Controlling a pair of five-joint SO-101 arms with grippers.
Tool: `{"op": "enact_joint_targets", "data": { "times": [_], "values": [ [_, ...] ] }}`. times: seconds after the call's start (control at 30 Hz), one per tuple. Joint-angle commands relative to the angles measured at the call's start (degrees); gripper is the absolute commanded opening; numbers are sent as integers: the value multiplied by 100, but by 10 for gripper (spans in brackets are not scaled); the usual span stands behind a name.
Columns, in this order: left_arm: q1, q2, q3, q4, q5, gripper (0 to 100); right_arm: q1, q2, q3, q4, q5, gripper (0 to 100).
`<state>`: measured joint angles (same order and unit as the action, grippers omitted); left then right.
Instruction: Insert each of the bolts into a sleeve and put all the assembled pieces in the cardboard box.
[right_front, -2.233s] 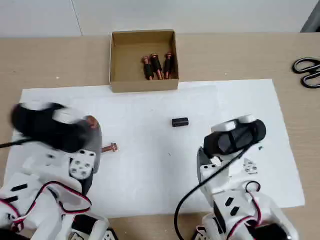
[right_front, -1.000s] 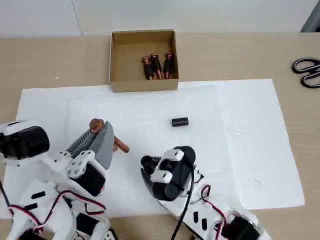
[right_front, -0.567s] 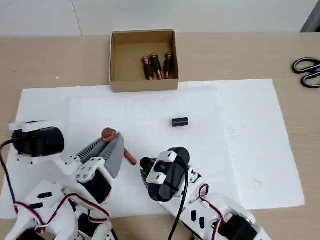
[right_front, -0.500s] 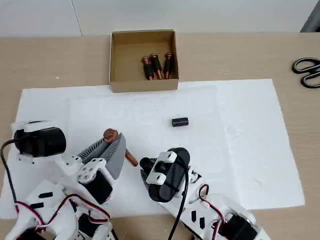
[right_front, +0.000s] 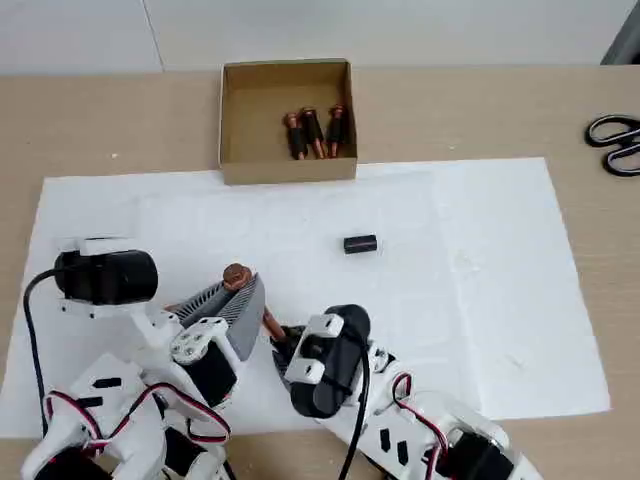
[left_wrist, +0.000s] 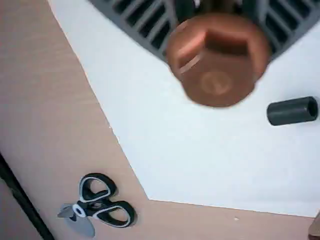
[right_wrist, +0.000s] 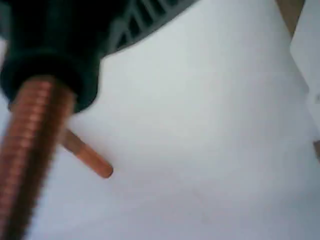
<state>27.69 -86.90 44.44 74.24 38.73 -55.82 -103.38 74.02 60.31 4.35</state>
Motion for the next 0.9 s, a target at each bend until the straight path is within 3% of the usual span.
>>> {"op": "enact_joint_targets", "data": {
  "times": [0.0,0.47,0.73,0.87],
  "values": [
    [35,18,-13,-220,18,6,-48,-31,-35,-4,53,4],
    [325,-18,-48,633,0,6,-40,-40,-132,-4,62,4],
    [413,9,-40,642,-255,6,-22,-40,-264,-4,246,4],
    [897,9,-57,747,-264,6,207,-40,-255,-4,308,4]
  ]
}}
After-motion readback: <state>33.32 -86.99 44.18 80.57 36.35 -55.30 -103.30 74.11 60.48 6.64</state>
